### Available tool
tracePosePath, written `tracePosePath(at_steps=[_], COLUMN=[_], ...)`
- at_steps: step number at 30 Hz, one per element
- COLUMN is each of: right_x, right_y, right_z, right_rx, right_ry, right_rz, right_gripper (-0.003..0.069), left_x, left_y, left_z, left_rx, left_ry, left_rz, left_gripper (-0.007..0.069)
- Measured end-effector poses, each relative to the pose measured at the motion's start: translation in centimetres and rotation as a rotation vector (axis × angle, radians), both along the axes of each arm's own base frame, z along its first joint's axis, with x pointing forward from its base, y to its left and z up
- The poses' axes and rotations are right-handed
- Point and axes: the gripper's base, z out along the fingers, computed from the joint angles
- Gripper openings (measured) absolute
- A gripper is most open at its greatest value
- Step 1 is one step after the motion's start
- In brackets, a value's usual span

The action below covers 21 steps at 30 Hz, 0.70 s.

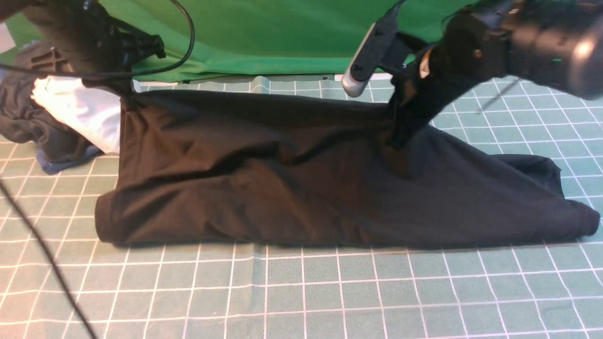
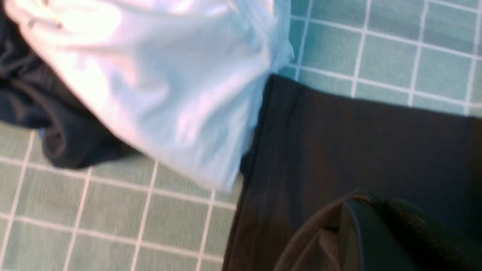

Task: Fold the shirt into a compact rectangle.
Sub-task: 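Fold the black garment in half by bringing its near edge over to the far edge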

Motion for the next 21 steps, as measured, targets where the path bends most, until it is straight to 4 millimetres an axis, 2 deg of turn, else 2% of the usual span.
tracePosePath(at_steps=[4, 10, 16, 19, 21], right_x=[2.5, 4.9, 5.8, 5.9, 6.1], right_y=[1.3, 2.4, 2.8, 2.9, 3.0], right_z=[-2.5, -5.4, -7.3, -7.6, -7.5], right_rx=[-0.017, -0.003, 0.026, 0.043, 0.071], right_ry=[0.001, -0.023, -0.049, -0.051, -0.062], right_rz=[0.023, 0.026, 0.02, 0.004, -0.019], right_gripper=[0.0053, 0.0053, 0.0066, 0.0111, 0.0225], left_x=[2.6, 4.0, 4.9, 5.0, 5.0], left_y=[0.9, 1.4, 1.7, 1.7, 1.7], left_z=[-1.8, -4.4, -6.2, -6.3, -6.2], left_rx=[0.01, 0.062, 0.093, 0.092, 0.094], left_ry=[0.032, 0.082, 0.073, 0.069, 0.062], left_rz=[0.02, 0.013, 0.02, 0.021, 0.019], left_gripper=[0.0013, 0.0013, 0.0013, 0.0016, 0.0037])
